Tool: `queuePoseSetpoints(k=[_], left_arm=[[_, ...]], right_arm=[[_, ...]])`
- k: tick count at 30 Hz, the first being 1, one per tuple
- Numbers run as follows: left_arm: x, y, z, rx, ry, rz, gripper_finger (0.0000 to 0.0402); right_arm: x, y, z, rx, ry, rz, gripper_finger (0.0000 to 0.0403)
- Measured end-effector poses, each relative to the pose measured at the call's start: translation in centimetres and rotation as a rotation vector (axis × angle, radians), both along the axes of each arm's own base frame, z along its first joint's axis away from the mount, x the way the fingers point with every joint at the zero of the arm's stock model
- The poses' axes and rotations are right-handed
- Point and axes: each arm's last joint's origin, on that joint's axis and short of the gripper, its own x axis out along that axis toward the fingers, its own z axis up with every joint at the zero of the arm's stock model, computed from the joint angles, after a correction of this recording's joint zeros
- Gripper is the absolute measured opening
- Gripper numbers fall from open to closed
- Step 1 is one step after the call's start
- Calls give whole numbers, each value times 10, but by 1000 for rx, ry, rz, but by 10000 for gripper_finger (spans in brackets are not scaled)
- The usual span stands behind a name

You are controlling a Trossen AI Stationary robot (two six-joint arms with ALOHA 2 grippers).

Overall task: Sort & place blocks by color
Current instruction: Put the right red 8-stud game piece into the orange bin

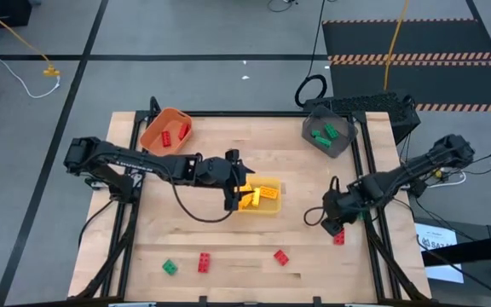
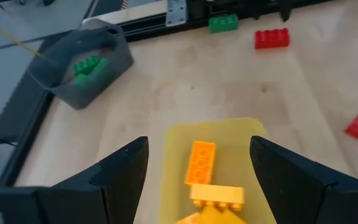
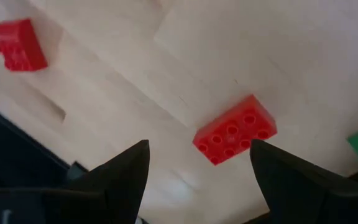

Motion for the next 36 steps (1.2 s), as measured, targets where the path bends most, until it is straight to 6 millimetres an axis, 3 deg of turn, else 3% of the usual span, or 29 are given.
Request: queuePoseSetpoints(k=[10,19,29,36], left_arm=[[2,32,5,18,-25,83,282],[2,45,5,28,-22,113,282],[3,49,8,40,-51,109,282],[3,49,8,10,-55,127,282]], right_arm=[[-2,21,-14,-58,158,-166,270],[0,40,-37,-144,305,-224,270],[8,46,-56,-232,320,-212,270],[10,46,-66,-319,303,-42,248]])
